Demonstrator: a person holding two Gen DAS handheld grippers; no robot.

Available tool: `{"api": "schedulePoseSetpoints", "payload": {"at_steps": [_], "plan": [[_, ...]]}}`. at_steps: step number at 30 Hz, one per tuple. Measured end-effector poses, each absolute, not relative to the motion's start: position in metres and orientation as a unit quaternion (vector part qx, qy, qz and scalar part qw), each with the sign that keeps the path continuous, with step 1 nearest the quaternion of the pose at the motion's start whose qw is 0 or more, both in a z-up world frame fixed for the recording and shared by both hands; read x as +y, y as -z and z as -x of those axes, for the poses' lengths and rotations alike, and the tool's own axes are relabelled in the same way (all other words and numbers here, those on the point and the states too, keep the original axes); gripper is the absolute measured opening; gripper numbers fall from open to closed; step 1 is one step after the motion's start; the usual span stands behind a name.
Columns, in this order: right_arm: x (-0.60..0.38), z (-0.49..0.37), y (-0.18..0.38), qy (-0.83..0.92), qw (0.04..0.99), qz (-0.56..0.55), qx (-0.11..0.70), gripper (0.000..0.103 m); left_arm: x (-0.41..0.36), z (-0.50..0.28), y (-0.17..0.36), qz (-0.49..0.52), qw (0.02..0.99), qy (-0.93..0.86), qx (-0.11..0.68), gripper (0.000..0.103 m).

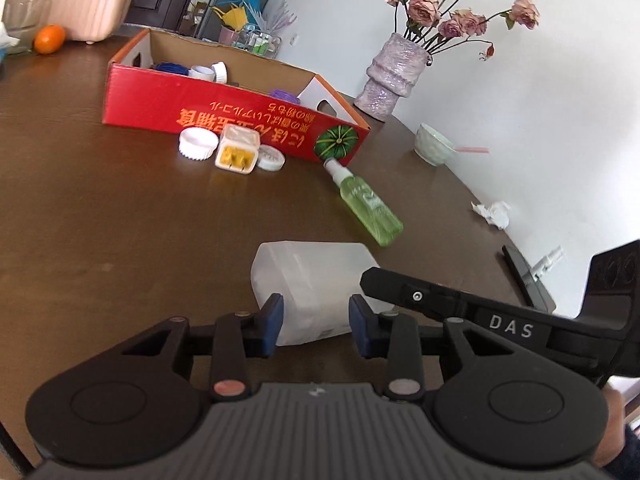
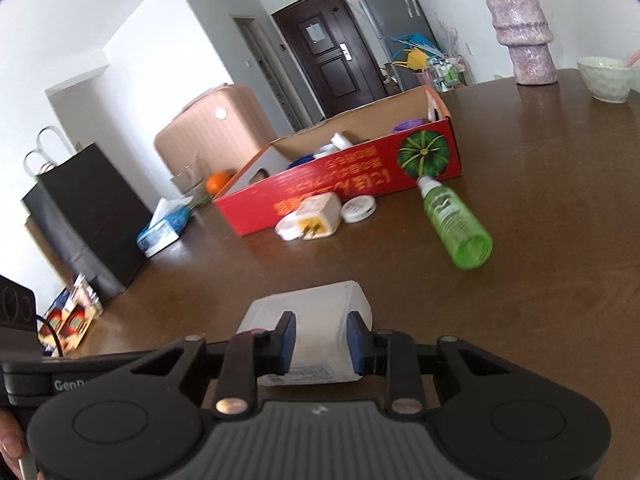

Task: Organize rigid objects
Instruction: 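Lift the container with both tools and lower it into the red box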

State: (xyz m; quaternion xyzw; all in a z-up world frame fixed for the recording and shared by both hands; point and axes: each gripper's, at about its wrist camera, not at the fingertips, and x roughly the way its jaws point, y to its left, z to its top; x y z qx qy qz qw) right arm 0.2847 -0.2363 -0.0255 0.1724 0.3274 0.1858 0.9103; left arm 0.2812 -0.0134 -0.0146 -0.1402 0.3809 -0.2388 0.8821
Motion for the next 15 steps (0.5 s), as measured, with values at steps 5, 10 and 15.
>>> {"api": "schedulePoseSetpoints", "payload": {"at_steps": [5,10,15], "plan": [[-0.223,-0.255,0.018,-0.194,0.917,-0.143,0.318,0.027,-0.007,-0.256,0.015,0.143,0.881,0.238,0.383,0.037],[-0.223,-0.25,0.021,-0.204,0.912,-0.152,0.322,0.022,0.003,-0.257,0.02,0.169,0.878,0.228,0.386,0.041],[-0.222,-0.249,0.026,-0.204,0.91,-0.152,0.327,0.021,0.004,-0.26,0.021,0.168,0.882,0.227,0.378,0.04]]}}
